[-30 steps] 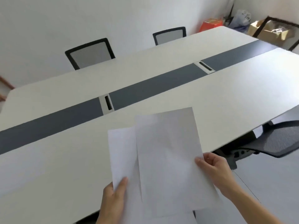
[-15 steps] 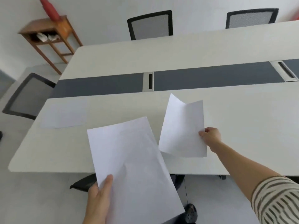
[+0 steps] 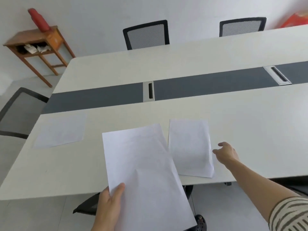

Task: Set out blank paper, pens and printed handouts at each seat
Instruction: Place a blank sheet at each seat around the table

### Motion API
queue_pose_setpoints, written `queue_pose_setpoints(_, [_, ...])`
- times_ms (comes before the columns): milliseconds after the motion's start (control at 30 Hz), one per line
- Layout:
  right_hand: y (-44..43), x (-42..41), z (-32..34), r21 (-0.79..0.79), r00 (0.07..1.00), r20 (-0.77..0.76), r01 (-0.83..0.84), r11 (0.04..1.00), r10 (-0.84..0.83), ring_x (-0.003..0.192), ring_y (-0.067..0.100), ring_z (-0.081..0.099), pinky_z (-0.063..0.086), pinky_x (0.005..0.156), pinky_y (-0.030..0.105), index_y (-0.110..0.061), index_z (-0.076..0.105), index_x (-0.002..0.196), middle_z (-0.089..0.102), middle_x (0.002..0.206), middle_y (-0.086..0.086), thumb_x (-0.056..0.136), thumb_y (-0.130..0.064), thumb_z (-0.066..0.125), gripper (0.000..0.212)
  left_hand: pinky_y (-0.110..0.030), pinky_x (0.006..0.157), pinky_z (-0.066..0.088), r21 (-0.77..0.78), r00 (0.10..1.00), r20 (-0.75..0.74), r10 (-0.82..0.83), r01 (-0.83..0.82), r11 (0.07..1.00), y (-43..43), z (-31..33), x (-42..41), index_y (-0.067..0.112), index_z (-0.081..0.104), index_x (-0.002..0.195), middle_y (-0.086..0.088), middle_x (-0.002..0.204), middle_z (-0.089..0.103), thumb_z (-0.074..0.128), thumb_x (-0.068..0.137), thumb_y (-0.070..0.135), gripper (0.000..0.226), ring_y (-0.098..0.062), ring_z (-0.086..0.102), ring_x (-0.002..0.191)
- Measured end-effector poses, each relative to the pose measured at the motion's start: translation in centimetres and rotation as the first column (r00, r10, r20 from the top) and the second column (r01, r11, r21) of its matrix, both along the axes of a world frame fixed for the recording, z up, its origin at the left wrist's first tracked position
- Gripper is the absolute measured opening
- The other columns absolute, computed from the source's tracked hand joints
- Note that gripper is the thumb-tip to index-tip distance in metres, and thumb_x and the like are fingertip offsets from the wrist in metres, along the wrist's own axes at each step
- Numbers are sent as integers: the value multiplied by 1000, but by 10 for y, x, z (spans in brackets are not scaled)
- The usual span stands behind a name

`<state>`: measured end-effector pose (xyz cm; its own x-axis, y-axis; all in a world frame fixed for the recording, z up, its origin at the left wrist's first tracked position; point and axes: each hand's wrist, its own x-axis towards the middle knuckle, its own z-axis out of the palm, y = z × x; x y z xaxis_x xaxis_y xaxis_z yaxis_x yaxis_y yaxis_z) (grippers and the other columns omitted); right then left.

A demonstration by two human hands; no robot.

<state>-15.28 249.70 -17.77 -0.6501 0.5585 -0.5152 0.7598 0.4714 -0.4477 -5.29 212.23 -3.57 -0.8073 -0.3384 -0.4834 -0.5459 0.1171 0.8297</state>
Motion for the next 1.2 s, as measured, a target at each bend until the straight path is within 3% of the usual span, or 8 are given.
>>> queue_pose_setpoints(133, [-26,43,48,-321,965,-192,109,941,-178,84,20,70,56,70,36,-11,64,114,72,94,4,89,-22,65,28,-41,87,52,28,983,4,-182,181,983,-6,-10,-20,13,69,87,-2,91,75,59,92,14,11,-26,68,93])
queue_pose_setpoints(300, [-78,128,113,-560,915,-296,65,826,-273,76,18,72,48,58,28,-13,71,98,76,89,6,93,-27,63,16,-41,81,57,84,901,-14,-433,433,898,12,-17,-34,13,71,96,1,88,78,60,92,17,12,-21,73,86])
queue_pose_setpoints(400, [-93,173,133,-572,878,-340,91,815,-337,68,16,69,47,56,28,-12,74,93,76,82,7,92,-27,64,18,-41,79,58,95,828,-32,-560,561,823,38,-15,-33,13,70,96,1,87,78,60,93,19,13,-20,74,82])
queue_pose_setpoints(500, [-91,212,141,-538,824,-374,180,824,-425,52,8,57,43,52,25,-8,72,81,68,60,0,87,-18,71,12,-38,74,59,96,767,-62,-638,641,761,71,-8,-22,12,71,94,1,84,78,63,90,19,11,-18,74,79])
queue_pose_setpoints(600, [-72,252,139,-533,740,-405,286,797,-537,46,9,50,39,50,27,-7,68,70,60,52,-3,83,-11,74,15,-44,79,59,93,693,-77,-717,721,686,108,-3,-3,10,72,96,-2,86,78,67,88,21,14,-22,74,82])
queue_pose_setpoints(867, [12,404,126,-624,456,-420,483,614,-785,54,19,52,41,46,24,-3,70,72,65,61,8,86,-7,71,14,-39,75,58,129,470,-130,-873,881,455,252,6,99,11,72,96,-2,87,78,65,87,23,16,-20,74,81])
queue_pose_setpoints(1033, [76,506,122,-628,284,-414,599,497,-865,50,12,57,42,44,22,-1,69,80,68,60,5,88,-2,66,9,-45,79,58,203,343,-123,-931,927,315,352,3,179,6,72,95,-9,89,77,60,90,20,19,-29,74,85])
queue_pose_setpoints(1200, [130,572,123,-635,135,-410,668,389,-902,61,23,62,43,60,36,-3,68,87,75,77,18,92,-7,63,8,-55,85,55,228,248,-101,-964,948,220,433,3,223,2,72,96,-14,92,76,58,92,24,26,-35,72,88])
